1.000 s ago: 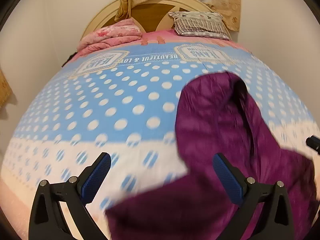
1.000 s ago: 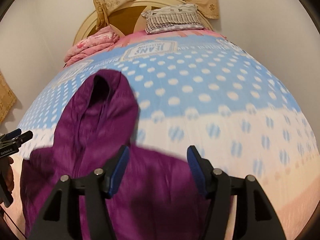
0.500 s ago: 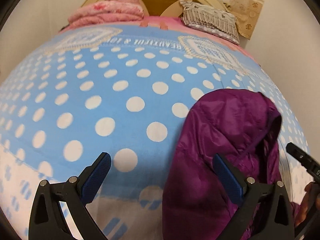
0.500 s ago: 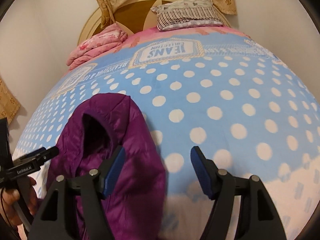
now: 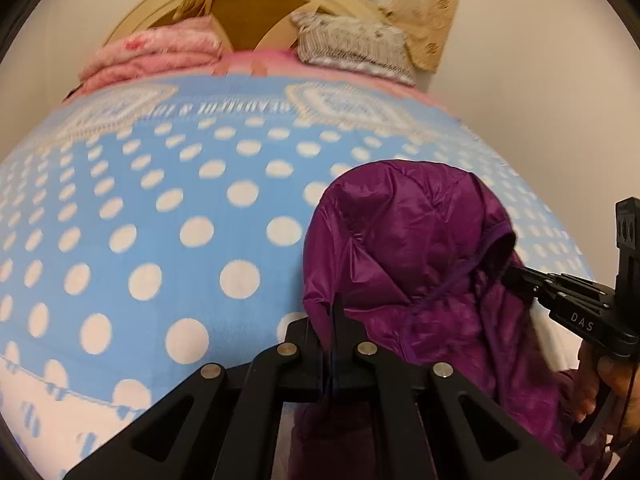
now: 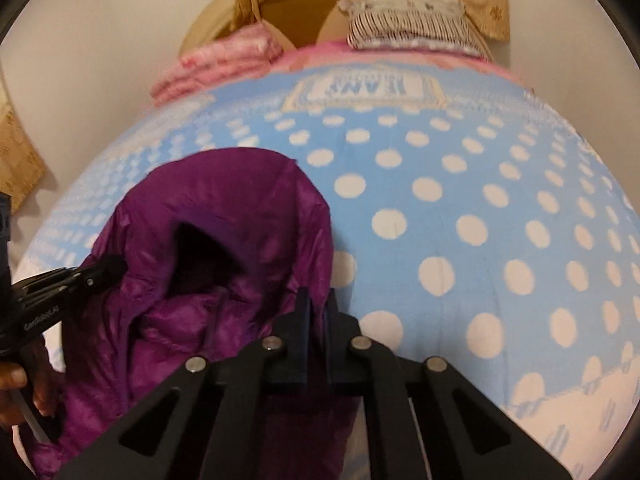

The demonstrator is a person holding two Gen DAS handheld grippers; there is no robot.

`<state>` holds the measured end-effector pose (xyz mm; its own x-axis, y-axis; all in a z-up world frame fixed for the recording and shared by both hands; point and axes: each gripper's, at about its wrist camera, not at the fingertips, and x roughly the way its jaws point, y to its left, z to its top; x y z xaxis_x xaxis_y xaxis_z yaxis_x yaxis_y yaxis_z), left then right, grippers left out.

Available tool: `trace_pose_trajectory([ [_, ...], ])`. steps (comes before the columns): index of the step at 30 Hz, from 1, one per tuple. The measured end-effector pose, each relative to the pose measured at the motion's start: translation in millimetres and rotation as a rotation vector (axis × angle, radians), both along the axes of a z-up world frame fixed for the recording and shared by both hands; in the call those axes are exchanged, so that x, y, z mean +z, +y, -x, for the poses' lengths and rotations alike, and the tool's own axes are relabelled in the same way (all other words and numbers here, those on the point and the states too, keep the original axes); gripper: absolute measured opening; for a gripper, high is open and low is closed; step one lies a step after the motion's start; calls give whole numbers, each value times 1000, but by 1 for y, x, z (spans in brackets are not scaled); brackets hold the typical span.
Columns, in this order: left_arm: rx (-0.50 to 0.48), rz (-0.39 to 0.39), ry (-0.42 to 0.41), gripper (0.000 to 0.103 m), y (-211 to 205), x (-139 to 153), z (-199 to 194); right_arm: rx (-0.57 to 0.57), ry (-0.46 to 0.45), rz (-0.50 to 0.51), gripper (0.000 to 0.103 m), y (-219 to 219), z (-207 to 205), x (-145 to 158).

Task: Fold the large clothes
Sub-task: 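Grasp the jacket hem with the left tool while the right tool grasps it too, lifting toward the hood, then swing the held hem over onto the hood with both tools and lower it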

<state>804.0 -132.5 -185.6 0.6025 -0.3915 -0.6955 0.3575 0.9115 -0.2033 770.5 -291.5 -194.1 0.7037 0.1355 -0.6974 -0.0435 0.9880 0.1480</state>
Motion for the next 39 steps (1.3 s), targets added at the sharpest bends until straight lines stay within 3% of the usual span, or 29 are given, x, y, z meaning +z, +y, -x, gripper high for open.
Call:
trace_pose_trajectory([
  [6,-77,-1,-151,1,3,42,58,21,-123,45,6,5,62,28],
  [11,-91,-114,-189,1,-10,40,78,30,-41,12,6,12,62,27],
  [13,-57,-127,-173,1,-8,34,72,-3,-50,44,23,14,59,31],
  [14,-30,-130,-163,1,-7,31,65,-14,-49,40,54,13,56,30],
  [15,7,-139,-146,1,-5,26,56,-27,-53,34,75,11,53,29],
  [18,97,-165,-89,2,1,14,36,-23,-36,50,75,8,33,21],
  [21,151,-195,18,6,5,-4,4,-20,-5,55,75,3,14,11],
  [25,155,-179,59,23,4,-19,-22,-12,20,12,74,2,-15,1],
  [28,177,-143,65,50,9,-25,-33,2,70,0,72,7,-37,-15],
  [29,189,-128,75,61,12,-29,-36,18,85,-9,67,9,-41,-19],
  [31,167,-105,99,61,14,-38,-40,55,132,8,30,15,-47,-30],
  [32,156,-99,101,61,12,-39,-38,51,134,42,7,18,-47,-32],
  [34,101,-74,73,37,8,-36,-33,57,97,53,6,17,-39,-28],
  [35,60,-70,70,6,4,-33,-30,57,65,50,5,15,-33,-22],
  [39,-9,-84,-66,3,-12,-1,-7,64,-57,59,4,8,3,12],
])
